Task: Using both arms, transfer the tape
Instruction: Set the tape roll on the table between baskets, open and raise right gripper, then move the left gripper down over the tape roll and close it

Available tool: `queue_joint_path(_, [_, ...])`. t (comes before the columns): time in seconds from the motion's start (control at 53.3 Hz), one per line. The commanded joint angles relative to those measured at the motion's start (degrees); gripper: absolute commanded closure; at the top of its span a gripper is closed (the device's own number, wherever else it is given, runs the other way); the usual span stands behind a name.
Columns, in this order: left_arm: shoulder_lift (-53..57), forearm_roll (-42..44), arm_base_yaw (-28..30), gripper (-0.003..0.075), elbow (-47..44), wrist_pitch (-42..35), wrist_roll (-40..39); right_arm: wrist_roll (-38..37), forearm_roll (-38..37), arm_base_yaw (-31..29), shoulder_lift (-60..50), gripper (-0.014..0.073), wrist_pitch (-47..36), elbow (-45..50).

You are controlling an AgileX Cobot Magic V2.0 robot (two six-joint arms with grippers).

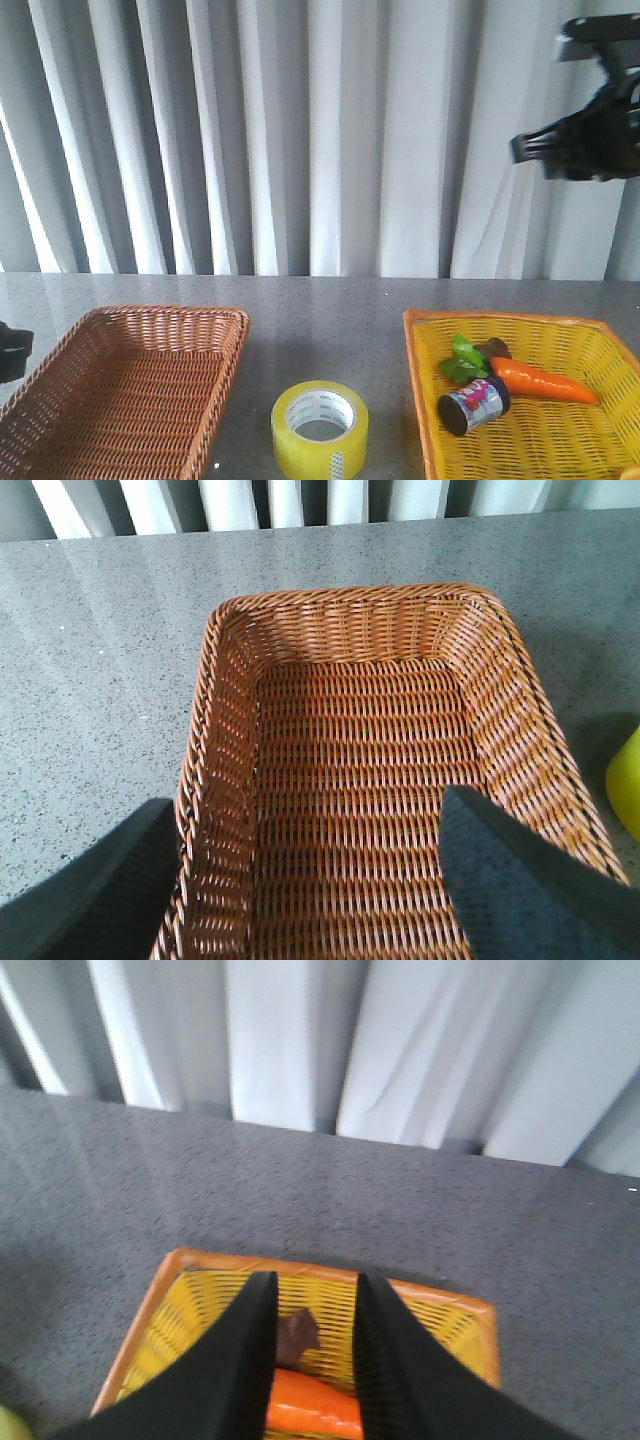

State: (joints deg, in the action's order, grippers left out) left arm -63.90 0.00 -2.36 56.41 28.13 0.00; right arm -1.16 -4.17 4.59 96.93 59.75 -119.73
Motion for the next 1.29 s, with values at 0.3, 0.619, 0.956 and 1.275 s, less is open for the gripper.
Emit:
queue_joint_path(0.3, [1.1, -0.7, -0.1, 0.0204, 2.0, -4.3, -0.5, 8.5, 12.6, -10.5, -7.7, 0.0601, -2.2, -1.6])
queue_joint_path(0.619, [1.0, -0.7, -3.6, 0.0204, 8.1, -4.0, -0.4, 8.5, 12.8, -10.4, -7.3, 0.0601, -1.3, -1.6])
queue_joint_path(0.956, [-11.3, -0.7, -12.3, 0.0204, 29.0, 7.2, -0.3, 8.5, 12.6, -10.4, -7.3, 0.0601, -1.2, -1.6])
queue_joint_path(1.275, [-33.0, -0.7, -22.3, 0.0207, 46.4, 19.5, -4.0, 8.5, 12.5, -10.4, -7.3, 0.0601, -1.2, -1.6])
